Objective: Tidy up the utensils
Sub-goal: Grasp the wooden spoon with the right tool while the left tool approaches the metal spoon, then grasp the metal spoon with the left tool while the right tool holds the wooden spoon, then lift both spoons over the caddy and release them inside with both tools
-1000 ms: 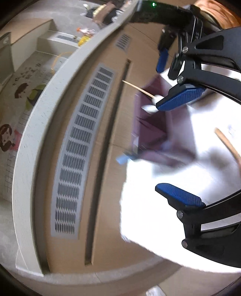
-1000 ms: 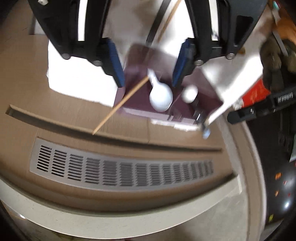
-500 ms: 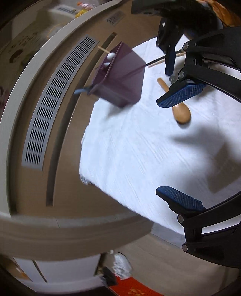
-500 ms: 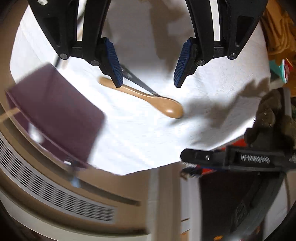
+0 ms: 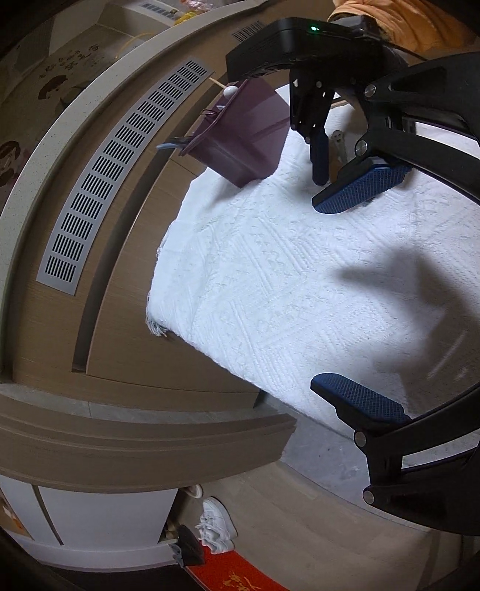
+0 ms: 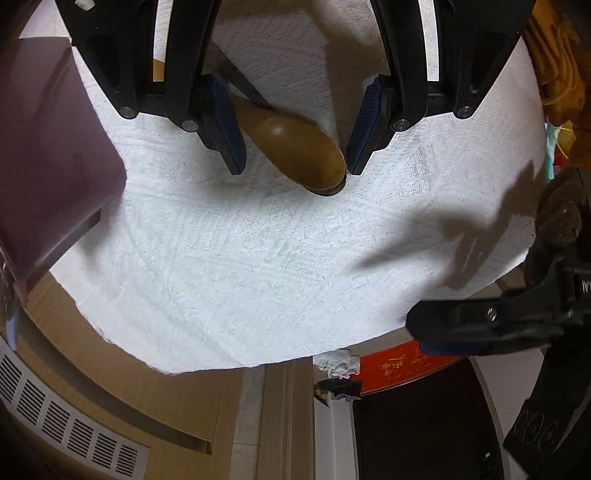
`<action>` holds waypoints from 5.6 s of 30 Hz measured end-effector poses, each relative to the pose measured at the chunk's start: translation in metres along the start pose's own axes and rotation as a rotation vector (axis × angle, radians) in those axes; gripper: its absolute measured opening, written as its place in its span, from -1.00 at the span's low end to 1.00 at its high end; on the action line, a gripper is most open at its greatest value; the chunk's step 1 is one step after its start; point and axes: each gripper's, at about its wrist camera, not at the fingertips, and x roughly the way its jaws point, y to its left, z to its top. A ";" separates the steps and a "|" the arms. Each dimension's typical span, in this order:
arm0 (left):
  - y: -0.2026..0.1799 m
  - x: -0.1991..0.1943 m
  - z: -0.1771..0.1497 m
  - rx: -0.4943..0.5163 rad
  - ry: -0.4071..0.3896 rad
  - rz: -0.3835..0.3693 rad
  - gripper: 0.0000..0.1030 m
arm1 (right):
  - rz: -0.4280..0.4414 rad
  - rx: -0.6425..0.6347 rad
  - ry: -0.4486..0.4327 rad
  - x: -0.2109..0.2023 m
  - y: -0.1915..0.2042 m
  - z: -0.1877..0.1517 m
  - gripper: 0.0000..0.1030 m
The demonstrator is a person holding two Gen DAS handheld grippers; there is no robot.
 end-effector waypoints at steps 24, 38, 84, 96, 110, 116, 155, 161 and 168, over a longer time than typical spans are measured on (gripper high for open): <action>-0.120 0.038 -0.039 0.198 0.283 -0.286 0.58 | -0.250 0.417 -0.083 -0.096 -0.065 -0.113 -0.69; -0.080 0.026 -0.020 0.115 0.135 0.041 0.54 | -0.059 0.207 -0.078 -0.045 -0.020 -0.070 -0.18; -0.144 0.122 0.007 -0.059 0.101 0.191 -0.05 | -0.363 0.586 -0.282 -0.112 -0.074 -0.177 -0.47; -0.148 0.137 0.015 0.093 0.107 0.239 -0.45 | -0.357 0.568 -0.303 -0.117 -0.067 -0.180 -0.47; -0.172 0.032 -0.006 0.294 -0.066 0.049 -0.94 | -0.277 0.608 -0.325 -0.140 -0.059 -0.173 -0.47; -0.149 0.048 -0.005 0.142 0.124 0.040 0.07 | -0.314 0.579 -0.306 -0.151 -0.045 -0.162 -0.47; -0.187 -0.059 -0.028 0.393 -0.188 -0.048 -0.45 | -0.338 0.554 -0.397 -0.192 -0.008 -0.151 -0.48; -0.188 -0.073 -0.022 0.395 -0.235 -0.051 -0.45 | -0.344 0.558 -0.420 -0.202 -0.005 -0.147 -0.48; -0.216 -0.102 0.025 0.439 -0.341 -0.096 -0.45 | -0.373 0.536 -0.496 -0.238 -0.014 -0.127 -0.48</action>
